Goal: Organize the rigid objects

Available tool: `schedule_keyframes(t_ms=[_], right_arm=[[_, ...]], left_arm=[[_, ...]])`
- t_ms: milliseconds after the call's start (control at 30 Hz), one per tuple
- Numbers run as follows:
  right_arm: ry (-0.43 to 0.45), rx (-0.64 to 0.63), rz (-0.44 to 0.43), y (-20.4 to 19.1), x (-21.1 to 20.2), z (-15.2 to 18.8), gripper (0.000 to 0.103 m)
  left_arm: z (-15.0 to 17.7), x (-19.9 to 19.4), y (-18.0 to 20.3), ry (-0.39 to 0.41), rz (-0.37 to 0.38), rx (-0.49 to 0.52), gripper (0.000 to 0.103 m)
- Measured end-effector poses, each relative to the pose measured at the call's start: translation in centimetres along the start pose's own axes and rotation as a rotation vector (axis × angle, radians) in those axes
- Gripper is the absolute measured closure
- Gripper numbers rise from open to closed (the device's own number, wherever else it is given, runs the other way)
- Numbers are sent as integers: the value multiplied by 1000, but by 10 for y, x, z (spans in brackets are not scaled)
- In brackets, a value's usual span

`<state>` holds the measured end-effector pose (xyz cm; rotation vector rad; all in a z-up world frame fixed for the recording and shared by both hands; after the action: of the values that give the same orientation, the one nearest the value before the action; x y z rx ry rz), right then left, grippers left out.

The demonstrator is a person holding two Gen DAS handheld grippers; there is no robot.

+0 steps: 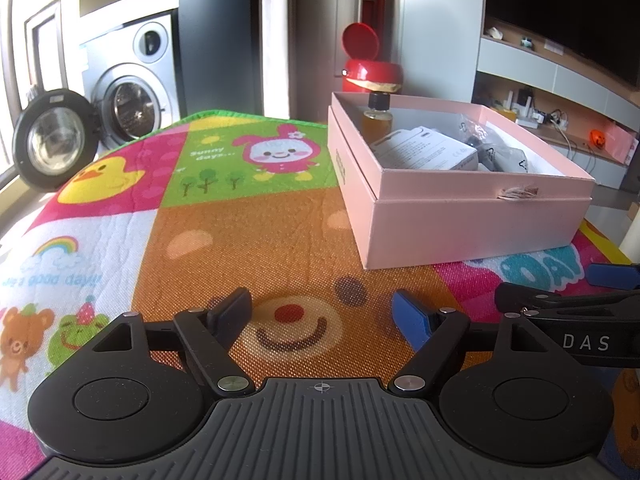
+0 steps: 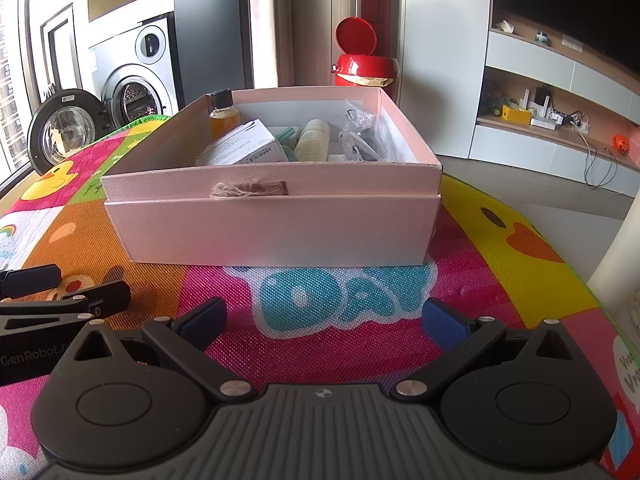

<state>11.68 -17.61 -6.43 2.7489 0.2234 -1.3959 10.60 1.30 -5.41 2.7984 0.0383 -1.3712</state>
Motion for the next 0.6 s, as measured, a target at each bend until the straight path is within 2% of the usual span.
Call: schedule_keyframes(t_ms=[600], right_arm=[[0,0,1,0,1,0,0]], left_arm=[[-1,-1,0,-3,-3,0,21]])
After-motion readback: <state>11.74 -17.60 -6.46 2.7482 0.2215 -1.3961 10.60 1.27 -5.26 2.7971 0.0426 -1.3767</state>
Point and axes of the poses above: each gripper's, at about its wrist camera, not at the fingertips, and x roughly the way its jaws point, y to its right, z to its underside, the point moved 10 cm from there along x, roughly the way its jaws point, and after that the axes turned 14 degrees about -y, right-handed, at the moved point
